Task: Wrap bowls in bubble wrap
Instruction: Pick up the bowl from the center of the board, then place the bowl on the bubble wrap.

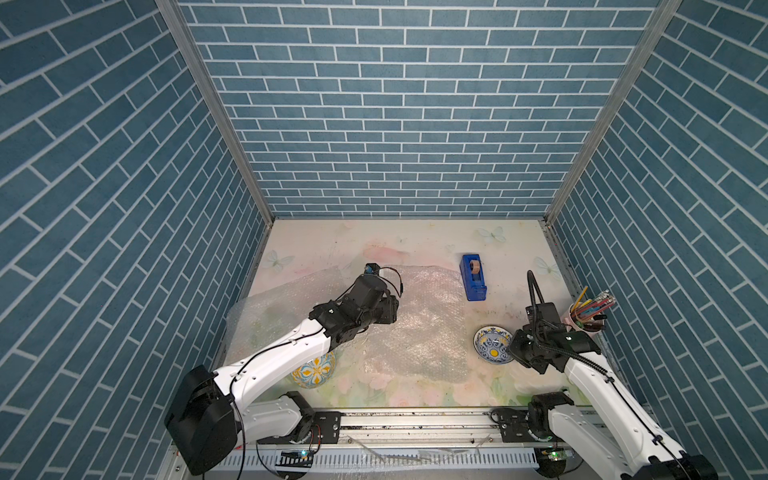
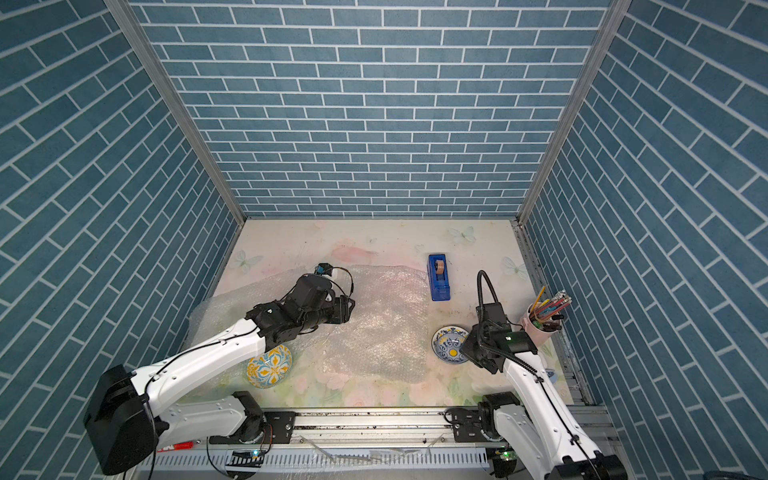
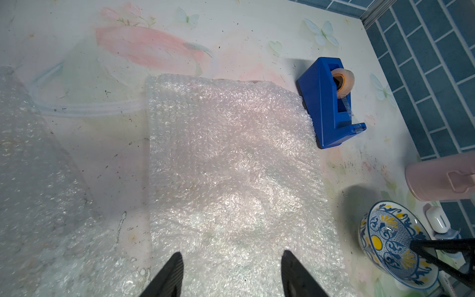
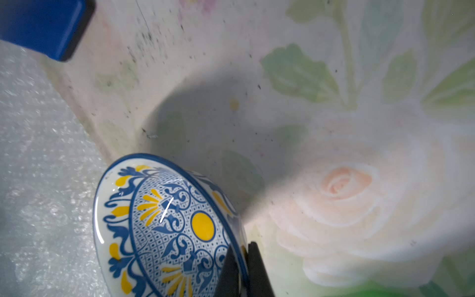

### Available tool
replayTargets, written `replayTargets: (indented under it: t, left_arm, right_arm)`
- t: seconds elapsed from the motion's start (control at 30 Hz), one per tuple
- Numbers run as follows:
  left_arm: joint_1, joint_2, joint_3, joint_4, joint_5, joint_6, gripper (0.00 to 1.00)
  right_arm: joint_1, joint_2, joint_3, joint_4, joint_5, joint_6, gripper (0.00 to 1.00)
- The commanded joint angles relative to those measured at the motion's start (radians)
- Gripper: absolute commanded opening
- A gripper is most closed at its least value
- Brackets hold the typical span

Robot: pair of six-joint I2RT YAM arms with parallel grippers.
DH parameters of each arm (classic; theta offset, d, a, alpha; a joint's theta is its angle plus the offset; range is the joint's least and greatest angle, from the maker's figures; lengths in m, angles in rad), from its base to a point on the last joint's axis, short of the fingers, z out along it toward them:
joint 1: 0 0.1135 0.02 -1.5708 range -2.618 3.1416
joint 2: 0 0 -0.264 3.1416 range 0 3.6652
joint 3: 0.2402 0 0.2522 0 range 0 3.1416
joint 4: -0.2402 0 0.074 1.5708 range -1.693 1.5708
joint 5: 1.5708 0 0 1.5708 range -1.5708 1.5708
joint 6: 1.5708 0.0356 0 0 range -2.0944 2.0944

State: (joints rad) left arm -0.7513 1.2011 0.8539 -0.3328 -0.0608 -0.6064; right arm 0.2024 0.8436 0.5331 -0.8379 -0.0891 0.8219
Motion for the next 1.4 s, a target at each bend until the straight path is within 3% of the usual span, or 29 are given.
replayTargets:
  t: [0.0,0.17,0.3,0.5,0.7,1.0,1.37]
  left_arm:
    - [-0.005,-0.005,0.004,-0.019,-0.020,-0.003,0.62]
    - [-0.005,-0.012,0.008,-0.028,-0.033,-0.004,0.62]
    - [-0.003,-0.016,0.012,-0.047,-0.062,-0.008,0.61]
    - [0.000,-0.027,0.020,-0.093,-0.107,-0.017,0.58]
    - [0.012,-0.049,0.009,-0.119,-0.112,-0.015,0.57]
    - [0.049,-0.036,-0.022,-0.082,-0.076,-0.023,0.55]
    - [0.056,-0.012,-0.032,-0.074,-0.052,-0.033,0.52]
  right_arm:
    - [0.000,-0.012,-0.007,-0.057,0.045,0.000,0.00]
    - [0.022,-0.052,0.092,-0.063,-0.035,-0.043,0.00]
    - [0.137,0.017,0.230,-0.011,-0.042,-0.057,0.00]
    - [0.397,0.316,0.424,0.125,0.082,-0.038,0.00]
    - [0.504,0.596,0.570,0.284,0.089,-0.028,0.00]
    - [0.554,0.768,0.591,0.358,0.083,-0.022,0.00]
    - [0.575,0.796,0.524,0.390,0.058,-0.001,0.00]
